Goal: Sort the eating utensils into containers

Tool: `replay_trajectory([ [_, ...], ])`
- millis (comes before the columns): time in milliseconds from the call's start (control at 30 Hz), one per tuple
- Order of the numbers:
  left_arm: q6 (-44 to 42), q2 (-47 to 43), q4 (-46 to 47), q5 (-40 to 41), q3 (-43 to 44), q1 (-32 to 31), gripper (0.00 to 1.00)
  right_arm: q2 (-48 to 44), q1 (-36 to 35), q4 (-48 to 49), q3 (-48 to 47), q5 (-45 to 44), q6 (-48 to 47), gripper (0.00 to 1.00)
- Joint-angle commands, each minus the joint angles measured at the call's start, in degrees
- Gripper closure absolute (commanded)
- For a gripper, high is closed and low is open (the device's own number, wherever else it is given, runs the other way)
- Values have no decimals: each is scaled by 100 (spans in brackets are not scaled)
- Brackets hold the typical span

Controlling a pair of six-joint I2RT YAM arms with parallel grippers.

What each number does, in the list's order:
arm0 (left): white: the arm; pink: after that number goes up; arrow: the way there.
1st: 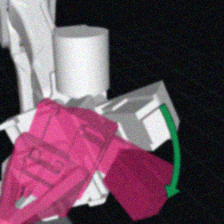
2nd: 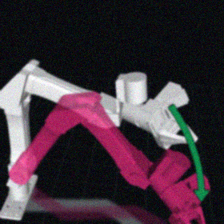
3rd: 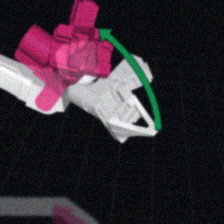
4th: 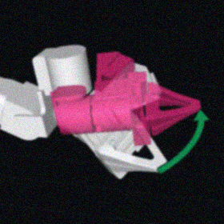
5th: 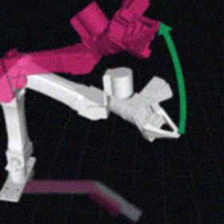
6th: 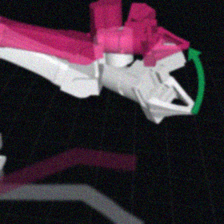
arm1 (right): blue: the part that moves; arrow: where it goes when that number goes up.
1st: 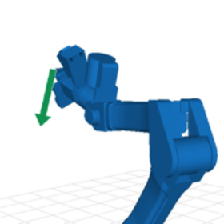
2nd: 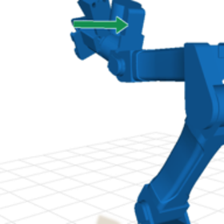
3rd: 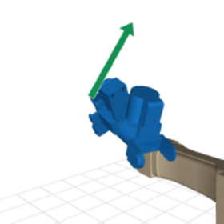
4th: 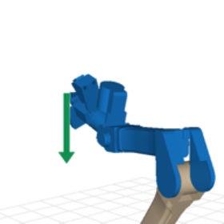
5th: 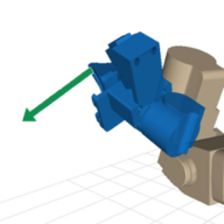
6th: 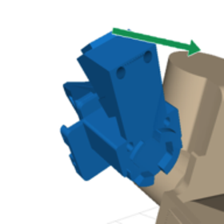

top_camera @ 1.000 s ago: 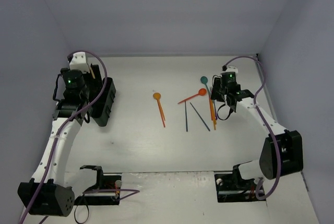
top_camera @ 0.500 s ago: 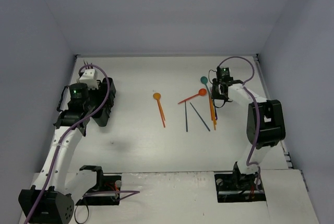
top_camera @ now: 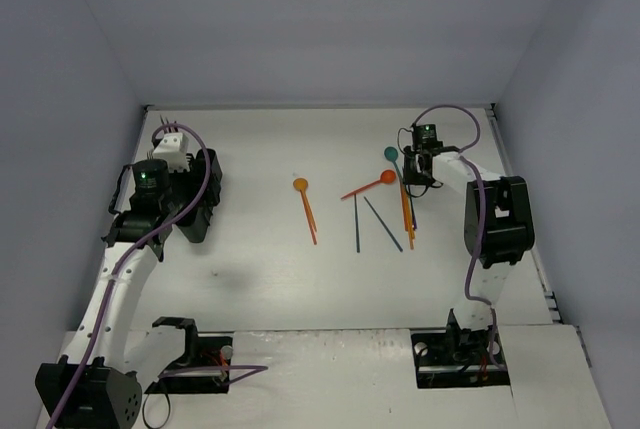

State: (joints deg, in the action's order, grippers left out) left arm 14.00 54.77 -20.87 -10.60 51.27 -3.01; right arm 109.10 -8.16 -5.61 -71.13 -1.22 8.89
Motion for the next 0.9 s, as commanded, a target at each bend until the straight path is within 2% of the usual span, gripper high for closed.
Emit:
replay_trajectory([
  [0, 77, 20, 245, -118, 138, -7, 24, 85, 47, 104, -304, 70, -54, 77],
  [233, 92, 34, 250, -140, 138, -7, 23, 186, 148, 113, -195, 2, -48, 80],
  [567, 121, 51, 250, -231, 138, -7, 23, 85, 271, 130, 37, -265, -97, 100],
  [867, 138, 51, 387, -425, 147, -16, 24, -5, 271, 147, 152, -178, -124, 100],
])
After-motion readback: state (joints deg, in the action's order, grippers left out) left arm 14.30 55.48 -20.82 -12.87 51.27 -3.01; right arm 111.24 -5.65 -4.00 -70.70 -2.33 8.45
